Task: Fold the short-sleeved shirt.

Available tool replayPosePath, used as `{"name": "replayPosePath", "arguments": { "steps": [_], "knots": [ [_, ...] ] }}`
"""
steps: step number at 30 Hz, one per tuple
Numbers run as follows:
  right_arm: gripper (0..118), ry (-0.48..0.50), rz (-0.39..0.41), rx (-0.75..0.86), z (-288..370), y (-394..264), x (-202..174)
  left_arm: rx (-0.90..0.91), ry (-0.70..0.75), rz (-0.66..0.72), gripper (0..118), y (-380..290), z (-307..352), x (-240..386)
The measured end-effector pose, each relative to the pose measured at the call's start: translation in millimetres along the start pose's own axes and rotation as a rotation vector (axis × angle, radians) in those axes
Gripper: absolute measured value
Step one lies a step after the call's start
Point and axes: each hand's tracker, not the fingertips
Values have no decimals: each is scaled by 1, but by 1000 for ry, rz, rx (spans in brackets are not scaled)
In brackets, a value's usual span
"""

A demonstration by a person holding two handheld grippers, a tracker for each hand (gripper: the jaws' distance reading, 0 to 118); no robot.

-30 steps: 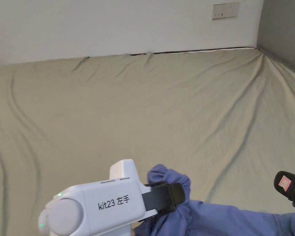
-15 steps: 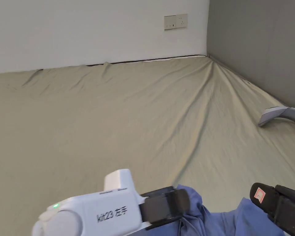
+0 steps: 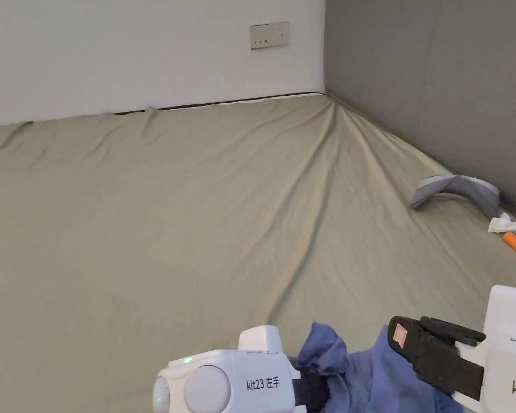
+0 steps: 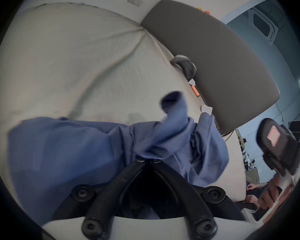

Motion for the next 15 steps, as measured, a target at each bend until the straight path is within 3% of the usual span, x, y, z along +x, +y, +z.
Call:
{"name": "replayPosePath", "arguments": {
  "steps": [3, 6, 7, 8, 9, 10, 12, 15],
  "knots": [
    [0, 16, -2, 0, 1, 0, 1, -7, -25, 30, 0, 3, -9, -4],
    [0, 53, -39, 11, 5, 1, 6, -21, -29, 52, 5, 10, 27, -3],
    [0, 53, -40, 13, 6, 1, 7, 34, -53, 45, 20, 10, 45, -6],
    [0, 48, -40, 16, 6, 1, 7, 88, -68, 66, 58, 10, 65, -11],
    [0, 44, -37, 20, 6, 1, 8, 129, -71, 98, 58, 10, 83, -18],
    [0, 41, -36, 23, 6, 1, 8, 167, -64, 135, 70, 9, 102, -27],
    [0, 44, -44, 21, 5, 1, 10, 218, -38, 202, 117, 4, 131, -49],
    [0, 60, -58, 26, 6, -1, 11, 237, 5, 297, 115, -3, 157, -88]
  ]
}}
